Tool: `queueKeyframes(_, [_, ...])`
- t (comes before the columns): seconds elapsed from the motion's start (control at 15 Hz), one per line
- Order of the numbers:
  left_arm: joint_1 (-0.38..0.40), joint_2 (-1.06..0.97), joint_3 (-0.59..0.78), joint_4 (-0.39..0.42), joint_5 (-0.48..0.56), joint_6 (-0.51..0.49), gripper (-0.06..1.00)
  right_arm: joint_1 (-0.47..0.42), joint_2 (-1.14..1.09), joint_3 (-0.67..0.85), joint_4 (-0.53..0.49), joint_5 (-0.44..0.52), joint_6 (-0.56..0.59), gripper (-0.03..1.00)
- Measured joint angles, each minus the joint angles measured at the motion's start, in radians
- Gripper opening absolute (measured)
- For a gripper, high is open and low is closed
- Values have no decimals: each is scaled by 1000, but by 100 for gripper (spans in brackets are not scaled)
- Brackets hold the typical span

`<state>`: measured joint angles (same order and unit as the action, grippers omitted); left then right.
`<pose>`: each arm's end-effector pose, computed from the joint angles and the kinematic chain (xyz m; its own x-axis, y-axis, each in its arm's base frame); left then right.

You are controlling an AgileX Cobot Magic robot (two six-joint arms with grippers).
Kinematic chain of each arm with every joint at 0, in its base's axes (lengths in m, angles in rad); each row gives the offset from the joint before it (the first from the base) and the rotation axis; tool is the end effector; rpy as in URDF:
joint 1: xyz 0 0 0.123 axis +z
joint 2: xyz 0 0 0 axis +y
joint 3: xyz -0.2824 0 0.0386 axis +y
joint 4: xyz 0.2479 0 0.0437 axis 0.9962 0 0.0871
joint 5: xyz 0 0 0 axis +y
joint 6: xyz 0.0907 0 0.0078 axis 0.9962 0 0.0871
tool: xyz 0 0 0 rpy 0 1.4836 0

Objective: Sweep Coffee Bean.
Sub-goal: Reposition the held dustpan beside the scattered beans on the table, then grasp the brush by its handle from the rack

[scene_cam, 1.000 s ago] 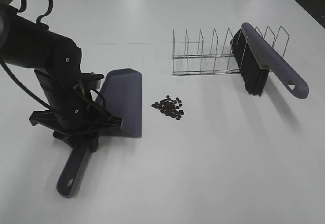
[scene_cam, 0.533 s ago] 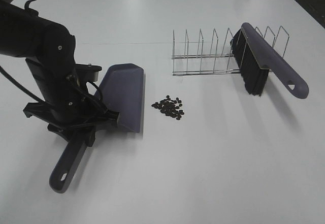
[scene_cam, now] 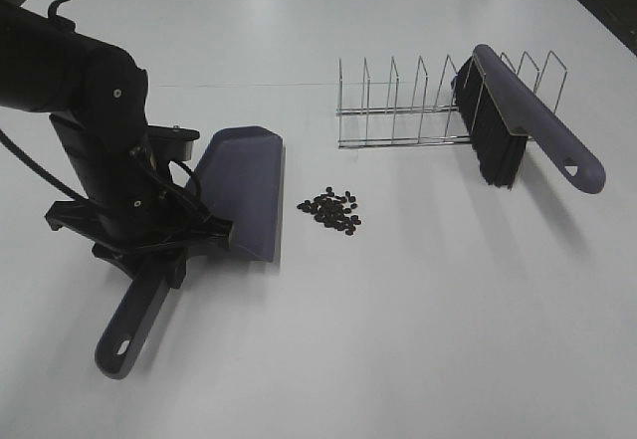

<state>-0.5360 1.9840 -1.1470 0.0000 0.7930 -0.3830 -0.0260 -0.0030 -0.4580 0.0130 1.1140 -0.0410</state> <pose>0.3006 -0.1786 0.1203 -0.9880 0.1522 -0.0260 0.1525 0.9882 -0.0105 -0.0031 0.0011 0.2613 -0.5361 -0.0213 -0.8439 -0.0028 0.9997 -0.0235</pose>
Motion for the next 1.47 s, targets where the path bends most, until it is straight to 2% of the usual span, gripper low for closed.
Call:
queueKeyframes(0.13, [0,0,0,0,1,0,33,0,79,-22,0,-16,3,67])
queueKeyframes(0.2, [0,0,0,0,7,0,33,0,168,-59,2,-26,22,71])
queueKeyframes(0.27, [0,0,0,0,12,0,33,0,375,-172,4,-36,60,81])
queueKeyframes(0.4, [0,0,0,0,12,0,33,0,547,-275,4,-50,71,84])
queueKeyframes(0.8, [0,0,0,0,32,-5,33,0,1223,-740,7,0,74,86])
queueKeyframes(1.13, [0,0,0,0,33,-8,33,0,1664,-1034,117,43,-35,86])
queueKeyframes(1.27, [0,0,0,0,33,-8,33,0,1791,-1125,132,62,-57,86])
queueKeyframes(1.4, [0,0,0,0,33,-8,33,0,1957,-1258,134,82,-67,86])
queueKeyframes(1.47, [0,0,0,0,33,-9,33,0,2108,-1390,134,101,-82,86])
